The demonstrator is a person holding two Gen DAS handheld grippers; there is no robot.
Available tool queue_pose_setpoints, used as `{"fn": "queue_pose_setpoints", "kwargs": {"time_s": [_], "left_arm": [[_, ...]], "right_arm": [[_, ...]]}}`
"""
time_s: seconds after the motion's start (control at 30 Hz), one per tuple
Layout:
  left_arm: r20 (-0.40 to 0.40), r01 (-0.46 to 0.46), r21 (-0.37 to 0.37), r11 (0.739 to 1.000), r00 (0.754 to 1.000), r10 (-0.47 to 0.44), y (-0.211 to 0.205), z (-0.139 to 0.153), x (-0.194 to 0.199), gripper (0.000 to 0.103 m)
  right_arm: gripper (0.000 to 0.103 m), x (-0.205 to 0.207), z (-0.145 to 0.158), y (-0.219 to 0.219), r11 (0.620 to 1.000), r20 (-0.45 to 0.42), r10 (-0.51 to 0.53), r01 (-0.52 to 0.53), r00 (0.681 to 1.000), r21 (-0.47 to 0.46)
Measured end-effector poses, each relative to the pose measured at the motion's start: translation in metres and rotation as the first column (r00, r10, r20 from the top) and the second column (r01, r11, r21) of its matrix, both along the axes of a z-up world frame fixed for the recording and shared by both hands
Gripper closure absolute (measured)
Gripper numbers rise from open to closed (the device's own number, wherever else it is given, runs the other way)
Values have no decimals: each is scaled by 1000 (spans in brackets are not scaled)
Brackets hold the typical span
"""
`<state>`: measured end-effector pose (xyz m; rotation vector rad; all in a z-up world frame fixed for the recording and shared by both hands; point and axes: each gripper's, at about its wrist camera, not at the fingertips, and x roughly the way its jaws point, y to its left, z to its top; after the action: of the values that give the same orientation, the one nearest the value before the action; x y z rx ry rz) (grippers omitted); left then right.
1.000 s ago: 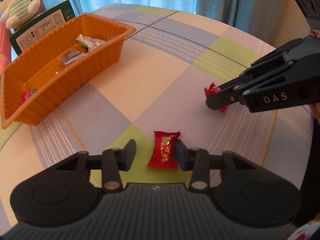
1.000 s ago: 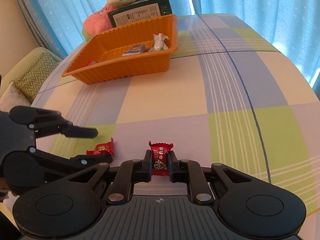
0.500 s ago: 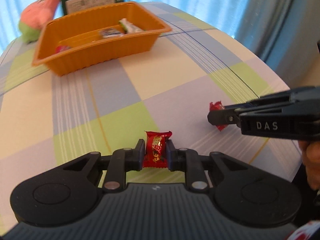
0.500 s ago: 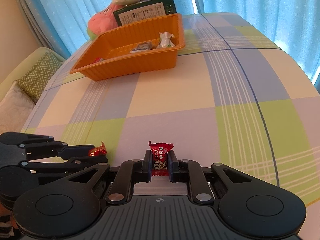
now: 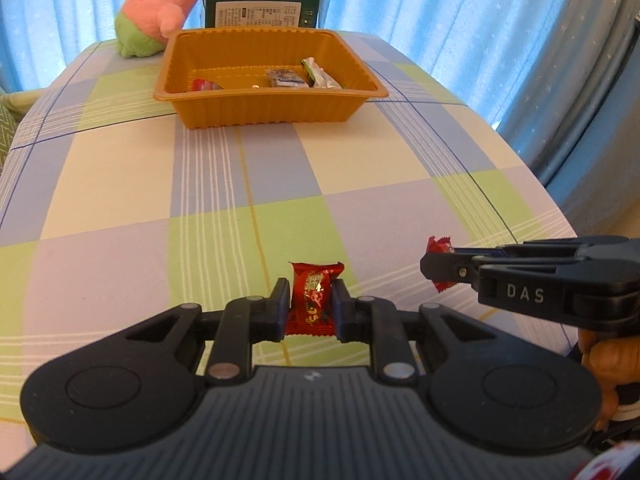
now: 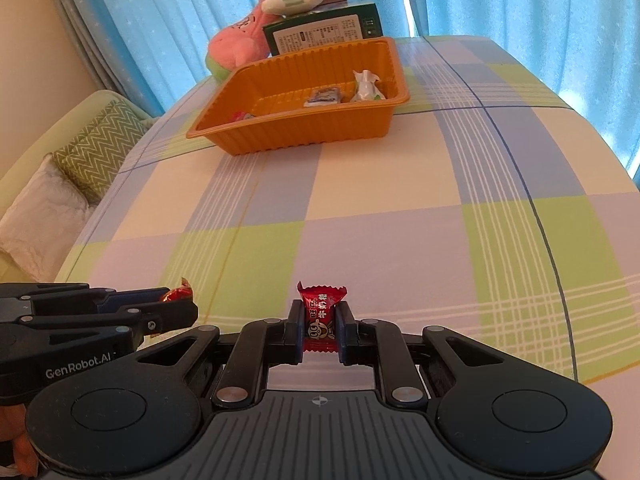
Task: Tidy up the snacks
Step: 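Grasp the other red candy with the left tool while the right tool holds its candy, then carry both red candies over the orange tray with both tools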
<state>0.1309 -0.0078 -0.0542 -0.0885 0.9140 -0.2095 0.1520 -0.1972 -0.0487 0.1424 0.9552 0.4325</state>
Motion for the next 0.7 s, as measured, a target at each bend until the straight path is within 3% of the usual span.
{"fn": "queue_pose_setpoints", "kwargs": {"time_s": [0.7], "left_arm": [[34,-66,-29,997,997,67,19,23,-25,84]], "right_arm": [[87,-22,24,13,999,42,38,-37,998,-18]]}}
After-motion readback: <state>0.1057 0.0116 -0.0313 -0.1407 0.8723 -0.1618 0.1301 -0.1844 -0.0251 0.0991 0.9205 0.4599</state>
